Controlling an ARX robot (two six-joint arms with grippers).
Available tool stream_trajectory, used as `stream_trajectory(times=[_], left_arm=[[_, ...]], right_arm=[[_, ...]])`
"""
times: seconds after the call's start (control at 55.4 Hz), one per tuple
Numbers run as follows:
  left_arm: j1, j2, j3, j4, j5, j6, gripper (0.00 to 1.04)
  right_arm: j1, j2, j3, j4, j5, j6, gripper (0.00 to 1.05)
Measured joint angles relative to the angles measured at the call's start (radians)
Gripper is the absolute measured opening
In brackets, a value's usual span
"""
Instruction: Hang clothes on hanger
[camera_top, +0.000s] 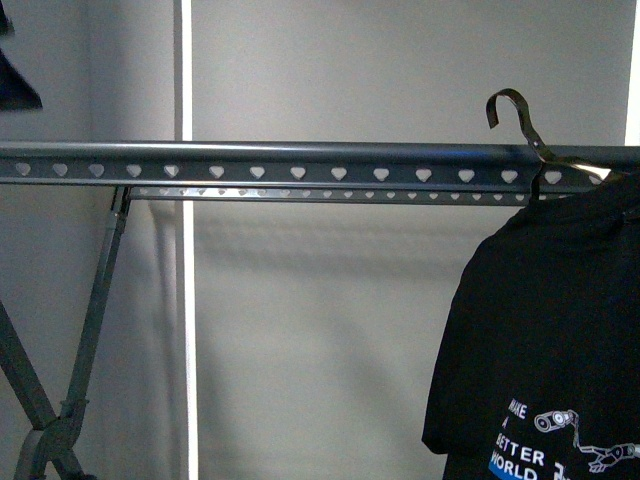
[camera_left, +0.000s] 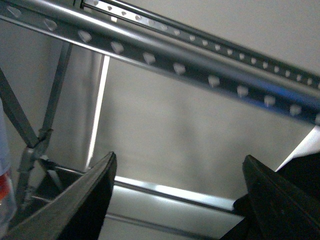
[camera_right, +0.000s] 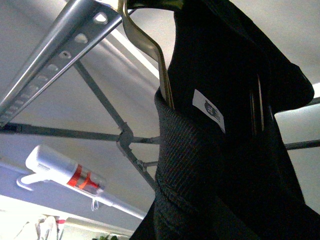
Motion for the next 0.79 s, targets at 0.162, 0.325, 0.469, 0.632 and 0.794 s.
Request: stream_trajectory(times=[0.162,0.325,0.469,0.632,0.794], left_arm=[[-0.047,-0.136,-0.318,0.146,-0.008,0.163,0.50],[-0.039,-0.211,-0.509,0.221,-0.026,0.204,0.25],[-0.039,-0.289,-0.635,0.272,-0.025,0.213,0.02],[-0.039,-0.367,-0.743,0.299,-0.024,0.221,0.04],[-0.039,-0.441,-0.826,0.304,-0.024,0.222,0.04]], right_arm=[[0.024,0.077,0.092,-0.016,0.050,0.085,0.05],[0.034,0.148,0.178,-0.031,0.103,0.179,0.05],[0.056,0.190,0.207,-0.049,0.139,0.200,0.05],[0.055,0.216,0.159,-0.013,0.162,0.204,0.05],[0.057,0.188,0.008,0.108,0.245,0.124,0.22]])
